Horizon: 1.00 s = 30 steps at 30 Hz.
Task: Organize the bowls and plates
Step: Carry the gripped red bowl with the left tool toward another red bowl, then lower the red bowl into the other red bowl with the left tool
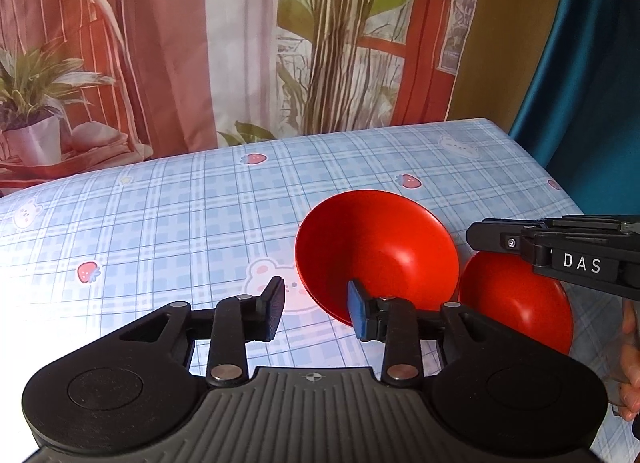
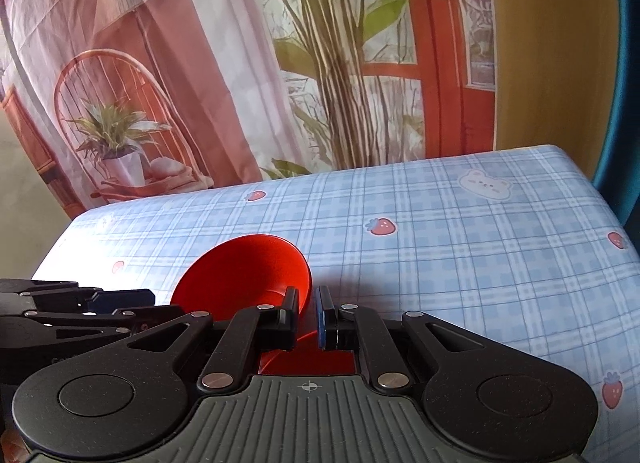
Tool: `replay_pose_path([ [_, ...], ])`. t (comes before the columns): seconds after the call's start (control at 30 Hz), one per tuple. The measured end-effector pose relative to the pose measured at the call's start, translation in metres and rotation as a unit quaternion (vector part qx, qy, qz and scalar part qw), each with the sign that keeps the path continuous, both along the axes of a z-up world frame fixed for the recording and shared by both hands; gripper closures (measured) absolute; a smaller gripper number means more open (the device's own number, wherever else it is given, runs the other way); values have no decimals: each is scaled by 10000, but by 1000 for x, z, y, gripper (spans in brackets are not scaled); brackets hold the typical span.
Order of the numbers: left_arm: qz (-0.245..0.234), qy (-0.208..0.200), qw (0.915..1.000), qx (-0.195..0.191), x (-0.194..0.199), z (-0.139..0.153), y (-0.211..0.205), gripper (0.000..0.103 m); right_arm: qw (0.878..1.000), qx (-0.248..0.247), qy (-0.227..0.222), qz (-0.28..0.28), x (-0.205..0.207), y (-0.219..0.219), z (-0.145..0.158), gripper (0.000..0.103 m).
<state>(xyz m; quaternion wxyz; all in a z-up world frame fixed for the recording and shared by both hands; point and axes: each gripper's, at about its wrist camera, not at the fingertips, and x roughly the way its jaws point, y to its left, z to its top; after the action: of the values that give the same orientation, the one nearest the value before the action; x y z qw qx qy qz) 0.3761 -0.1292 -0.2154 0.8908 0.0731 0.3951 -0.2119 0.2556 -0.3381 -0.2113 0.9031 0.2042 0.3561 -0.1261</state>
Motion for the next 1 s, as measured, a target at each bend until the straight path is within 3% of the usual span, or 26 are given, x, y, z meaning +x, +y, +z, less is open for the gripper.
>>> replay_pose_path([
  [0.23, 47, -73, 9996, -261, -19, 13, -1, 64, 9993, -209, -221, -212, -34, -9, 8, 92],
  [0.6, -686, 376, 9956, -523, -39, 0, -43, 64, 9969, -536, -220, -539, -89, -12, -9, 84],
  [1.0, -857, 641, 9938, -314, -41, -20, -65, 64, 9970, -144, -249, -725, -109, -8, -29, 84],
])
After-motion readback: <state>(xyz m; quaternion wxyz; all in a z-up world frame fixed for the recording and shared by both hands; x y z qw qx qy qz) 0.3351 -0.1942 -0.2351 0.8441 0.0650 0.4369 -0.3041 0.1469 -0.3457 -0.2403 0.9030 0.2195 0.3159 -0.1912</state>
